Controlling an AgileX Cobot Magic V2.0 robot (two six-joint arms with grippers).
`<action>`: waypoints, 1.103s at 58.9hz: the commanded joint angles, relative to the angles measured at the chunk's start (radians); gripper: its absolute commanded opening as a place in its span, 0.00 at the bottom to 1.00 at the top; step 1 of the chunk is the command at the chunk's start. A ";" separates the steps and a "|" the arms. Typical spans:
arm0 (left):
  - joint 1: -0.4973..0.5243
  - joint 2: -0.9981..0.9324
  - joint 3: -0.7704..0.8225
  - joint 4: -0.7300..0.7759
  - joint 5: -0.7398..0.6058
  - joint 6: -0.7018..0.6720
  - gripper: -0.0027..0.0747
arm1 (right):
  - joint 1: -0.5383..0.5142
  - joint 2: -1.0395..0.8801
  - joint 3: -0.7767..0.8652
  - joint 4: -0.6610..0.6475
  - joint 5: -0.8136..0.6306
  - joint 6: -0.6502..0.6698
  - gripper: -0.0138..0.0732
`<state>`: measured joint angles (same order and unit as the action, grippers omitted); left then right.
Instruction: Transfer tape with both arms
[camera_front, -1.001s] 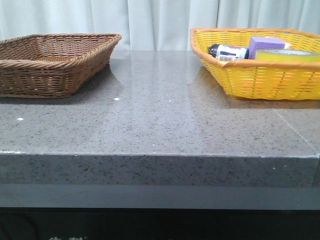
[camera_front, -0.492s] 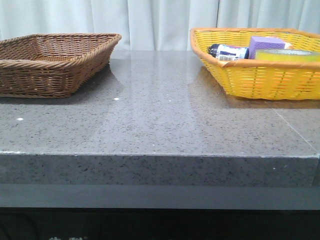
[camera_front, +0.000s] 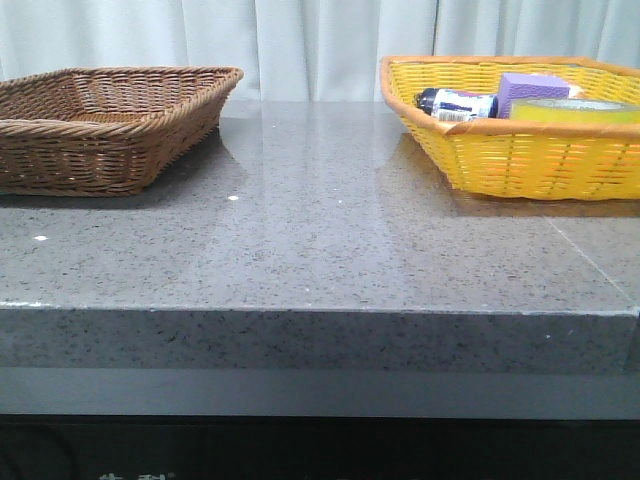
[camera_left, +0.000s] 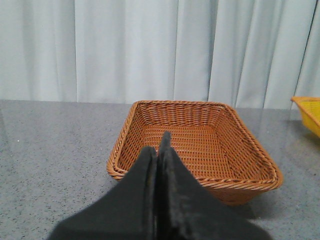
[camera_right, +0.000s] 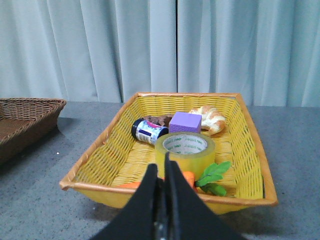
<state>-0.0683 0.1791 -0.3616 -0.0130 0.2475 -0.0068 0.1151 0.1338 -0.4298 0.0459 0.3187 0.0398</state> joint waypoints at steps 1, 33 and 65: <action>0.003 0.123 -0.104 0.013 -0.010 -0.008 0.01 | -0.008 0.108 -0.104 0.002 -0.049 -0.006 0.03; 0.003 0.265 -0.155 -0.013 -0.058 -0.008 0.40 | -0.008 0.237 -0.170 0.002 -0.049 -0.006 0.60; 0.003 0.265 -0.155 -0.017 -0.073 -0.008 0.90 | -0.111 0.602 -0.369 0.002 0.001 0.017 0.81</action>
<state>-0.0683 0.4324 -0.4778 -0.0204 0.2625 -0.0068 0.0433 0.6209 -0.6974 0.0459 0.3578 0.0420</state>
